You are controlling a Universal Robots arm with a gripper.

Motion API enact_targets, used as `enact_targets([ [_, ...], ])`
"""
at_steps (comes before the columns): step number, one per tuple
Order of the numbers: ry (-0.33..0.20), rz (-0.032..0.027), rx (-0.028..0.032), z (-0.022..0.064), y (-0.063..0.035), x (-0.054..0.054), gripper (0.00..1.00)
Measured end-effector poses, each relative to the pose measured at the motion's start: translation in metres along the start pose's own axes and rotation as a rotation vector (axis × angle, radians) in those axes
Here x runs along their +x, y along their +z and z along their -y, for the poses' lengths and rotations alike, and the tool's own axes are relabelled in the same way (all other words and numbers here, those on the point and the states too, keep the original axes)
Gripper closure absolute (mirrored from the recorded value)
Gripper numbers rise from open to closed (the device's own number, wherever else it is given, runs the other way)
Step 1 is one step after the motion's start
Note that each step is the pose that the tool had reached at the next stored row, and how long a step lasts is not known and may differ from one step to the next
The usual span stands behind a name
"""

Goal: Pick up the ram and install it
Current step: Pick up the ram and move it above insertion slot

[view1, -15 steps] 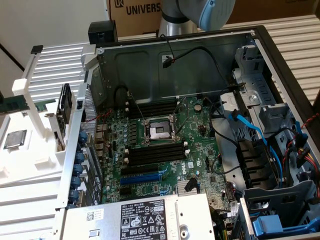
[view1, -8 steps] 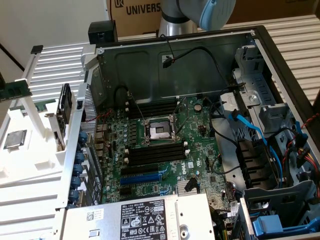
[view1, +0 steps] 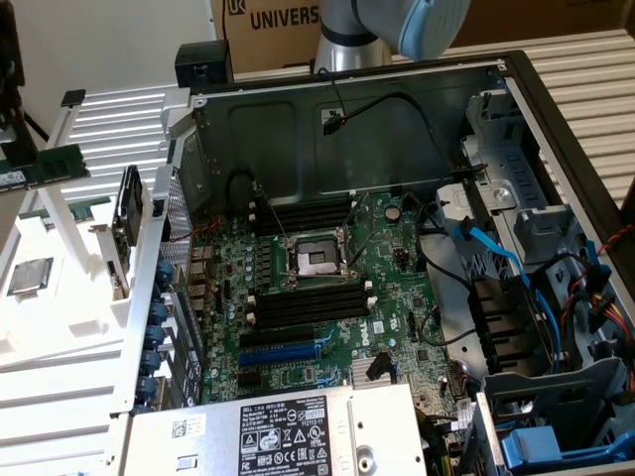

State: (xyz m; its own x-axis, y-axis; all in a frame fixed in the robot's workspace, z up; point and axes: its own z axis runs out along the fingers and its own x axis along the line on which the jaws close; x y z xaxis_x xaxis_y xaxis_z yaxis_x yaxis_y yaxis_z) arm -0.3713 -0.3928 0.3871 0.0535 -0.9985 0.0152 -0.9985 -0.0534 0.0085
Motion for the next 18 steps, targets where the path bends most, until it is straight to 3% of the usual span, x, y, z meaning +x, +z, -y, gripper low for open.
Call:
enact_targets([
  [3,0.0,0.0,0.0,0.0107,-0.0014,0.001,0.88],
  [9,0.0,0.0,0.0003,0.0478,-0.007,0.003,0.88],
  [11,0.0,0.0001,0.0005,0.0531,-0.0074,0.003,0.88],
  [17,0.0,-0.0001,0.0003,0.1026,-0.0156,0.006,0.88],
  [18,0.0,0.0001,0.0005,0.1071,-0.0162,0.006,0.88],
])
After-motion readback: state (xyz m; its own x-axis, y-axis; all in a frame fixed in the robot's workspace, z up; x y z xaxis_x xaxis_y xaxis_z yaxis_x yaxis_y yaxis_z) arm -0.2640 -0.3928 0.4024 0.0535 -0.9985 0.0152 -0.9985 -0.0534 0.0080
